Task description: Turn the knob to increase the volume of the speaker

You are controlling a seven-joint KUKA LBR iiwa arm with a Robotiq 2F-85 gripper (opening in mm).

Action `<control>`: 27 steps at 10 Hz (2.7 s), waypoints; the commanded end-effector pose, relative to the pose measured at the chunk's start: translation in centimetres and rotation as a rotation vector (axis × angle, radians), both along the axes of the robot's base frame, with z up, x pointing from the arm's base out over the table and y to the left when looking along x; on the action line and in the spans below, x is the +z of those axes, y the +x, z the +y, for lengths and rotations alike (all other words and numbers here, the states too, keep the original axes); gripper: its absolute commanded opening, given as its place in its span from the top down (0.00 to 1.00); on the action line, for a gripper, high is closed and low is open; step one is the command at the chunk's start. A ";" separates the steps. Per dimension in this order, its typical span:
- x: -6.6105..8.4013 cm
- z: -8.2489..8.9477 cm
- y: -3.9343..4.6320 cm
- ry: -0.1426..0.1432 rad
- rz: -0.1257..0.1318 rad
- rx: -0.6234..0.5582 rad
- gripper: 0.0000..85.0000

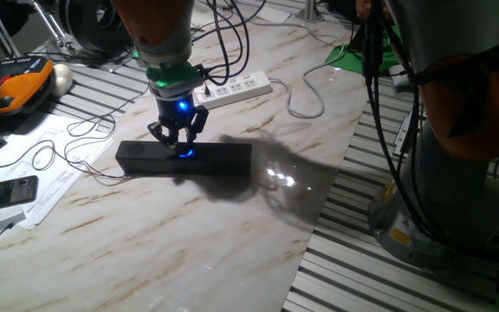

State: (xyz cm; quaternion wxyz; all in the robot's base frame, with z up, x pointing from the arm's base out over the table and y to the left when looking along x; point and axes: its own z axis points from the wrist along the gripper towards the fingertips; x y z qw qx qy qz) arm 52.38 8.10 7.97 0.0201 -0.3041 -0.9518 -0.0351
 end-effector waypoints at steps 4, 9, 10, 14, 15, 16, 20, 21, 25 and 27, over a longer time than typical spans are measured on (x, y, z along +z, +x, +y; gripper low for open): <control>0.0 0.0 0.02 0.008 -0.008 -0.073 0.80; 0.0 0.0 0.02 -0.006 -0.032 -0.173 0.80; 0.0 0.0 0.03 -0.010 -0.030 -0.193 0.80; 0.0 0.0 0.03 -0.020 -0.038 -0.284 0.80; 0.0 0.0 0.04 -0.019 -0.034 -0.307 0.80; 0.0 0.0 0.04 -0.022 -0.033 -0.327 0.80; -0.1 0.0 0.04 -0.031 -0.036 -0.411 0.80; -0.1 0.0 0.04 -0.031 -0.036 -0.434 0.80; -0.1 -0.1 0.06 -0.027 -0.031 -0.526 0.80; -0.1 -0.1 0.06 -0.028 -0.031 -0.560 0.80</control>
